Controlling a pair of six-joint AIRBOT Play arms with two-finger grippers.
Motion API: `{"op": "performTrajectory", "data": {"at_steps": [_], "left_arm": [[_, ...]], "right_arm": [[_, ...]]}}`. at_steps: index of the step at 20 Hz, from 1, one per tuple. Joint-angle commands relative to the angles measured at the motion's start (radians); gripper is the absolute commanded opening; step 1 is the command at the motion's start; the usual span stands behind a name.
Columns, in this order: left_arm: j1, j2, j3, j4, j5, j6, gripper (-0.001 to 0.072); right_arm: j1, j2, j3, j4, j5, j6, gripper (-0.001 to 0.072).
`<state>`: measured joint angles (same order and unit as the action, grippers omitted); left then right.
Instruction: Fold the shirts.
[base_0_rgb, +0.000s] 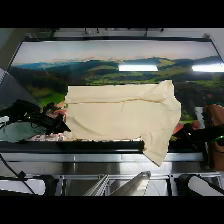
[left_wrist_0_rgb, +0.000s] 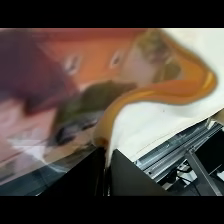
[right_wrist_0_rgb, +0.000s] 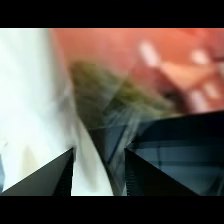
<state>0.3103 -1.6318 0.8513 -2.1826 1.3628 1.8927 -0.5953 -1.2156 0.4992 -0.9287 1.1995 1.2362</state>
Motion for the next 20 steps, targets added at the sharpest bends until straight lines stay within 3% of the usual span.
{"op": "performTrajectory", "data": {"at_steps": [1,11,12,13,17,20], "left_arm": [[0.049,-0.001,-0.050,0.016,-0.002,0.014,0.0021],[0.014,-0.001,-0.086,0.015,-0.003,0.048,0.0020],[0.008,-0.001,-0.086,0.015,-0.002,0.048,0.0020],[0.003,-0.001,-0.086,0.015,-0.002,0.048,0.0020],[0.002,-0.001,-0.086,0.015,0.004,0.048,0.0020],[0.002,0.003,-0.086,0.015,0.034,0.048,0.0020]], "right_arm": [[0.001,-0.032,-0.012,0.041,-0.045,-0.048,0.0367],[0.147,-0.184,-0.015,0.171,-0.089,-0.089,0.0357],[0.162,-0.192,-0.015,0.171,-0.089,-0.090,0.0146],[0.164,-0.192,-0.015,0.171,-0.087,-0.094,0.0054],[0.156,-0.161,-0.012,0.166,-0.019,-0.095,0.0029],[0.072,-0.034,-0.011,0.156,0.033,-0.038,0.0029]]}}
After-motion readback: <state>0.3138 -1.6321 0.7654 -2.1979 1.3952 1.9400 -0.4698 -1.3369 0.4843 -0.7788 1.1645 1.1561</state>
